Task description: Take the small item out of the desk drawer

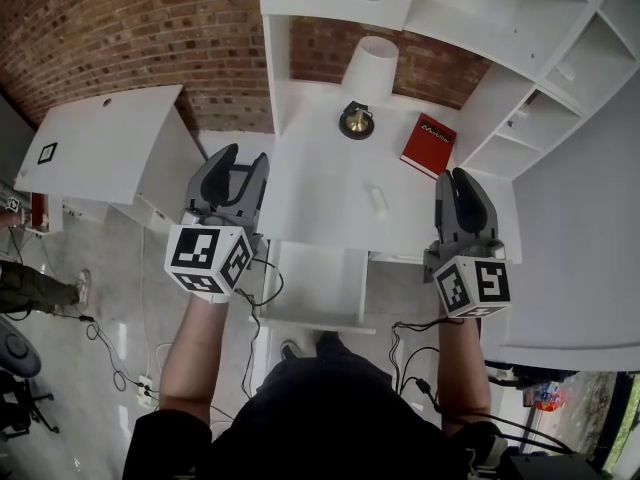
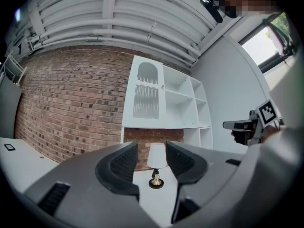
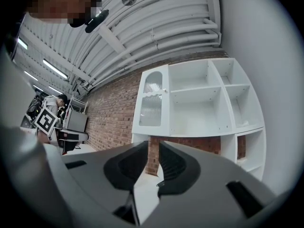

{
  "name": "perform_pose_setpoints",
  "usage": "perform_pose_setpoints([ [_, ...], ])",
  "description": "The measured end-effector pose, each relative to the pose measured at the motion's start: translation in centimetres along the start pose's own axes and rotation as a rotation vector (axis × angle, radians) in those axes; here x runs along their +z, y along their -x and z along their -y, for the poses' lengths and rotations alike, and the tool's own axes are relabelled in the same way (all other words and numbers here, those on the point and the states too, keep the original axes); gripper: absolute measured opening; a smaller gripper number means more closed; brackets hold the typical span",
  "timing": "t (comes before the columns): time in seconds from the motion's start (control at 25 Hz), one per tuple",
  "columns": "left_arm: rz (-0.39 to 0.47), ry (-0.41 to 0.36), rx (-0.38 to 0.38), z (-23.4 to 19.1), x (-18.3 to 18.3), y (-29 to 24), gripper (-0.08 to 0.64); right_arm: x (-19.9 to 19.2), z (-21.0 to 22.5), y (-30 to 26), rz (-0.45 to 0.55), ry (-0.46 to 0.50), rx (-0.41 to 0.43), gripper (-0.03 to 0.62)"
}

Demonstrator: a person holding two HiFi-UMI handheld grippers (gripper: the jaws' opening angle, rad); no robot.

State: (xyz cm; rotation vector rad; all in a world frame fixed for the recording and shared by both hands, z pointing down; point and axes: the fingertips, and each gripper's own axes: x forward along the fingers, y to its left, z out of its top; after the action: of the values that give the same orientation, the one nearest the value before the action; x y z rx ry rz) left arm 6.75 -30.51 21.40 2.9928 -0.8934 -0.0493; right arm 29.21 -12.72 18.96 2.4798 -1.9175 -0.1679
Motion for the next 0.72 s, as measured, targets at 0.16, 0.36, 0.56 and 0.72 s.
perform_pose_setpoints([
  [0.16, -0.005, -0.001, -0.002, 0.0, -0.2, -0.5, 0.186, -0.3, 0.3, -0.3, -0.004, -0.004, 0.003, 0.063],
  [0.36, -0.009, -0.004, -0.002, 0.1, -0.3, -1.2, 0.185, -0.3, 0.7, -0.9, -0.004, -0.008, 0.006, 0.063],
  [0.56, -0.016, -0.006, 0.002, 0.0, -0.5, -1.9, 0.186, -0.6, 1.1, -1.6, 0.001, -0.015, 0.013, 0.057],
  [0.72, -0.025, -0.007, 0.007, -0.2, -0.8, -2.3, 0.184, -1.0, 1.3, -2.2, -0.008, -0.023, 0.015, 0.055],
])
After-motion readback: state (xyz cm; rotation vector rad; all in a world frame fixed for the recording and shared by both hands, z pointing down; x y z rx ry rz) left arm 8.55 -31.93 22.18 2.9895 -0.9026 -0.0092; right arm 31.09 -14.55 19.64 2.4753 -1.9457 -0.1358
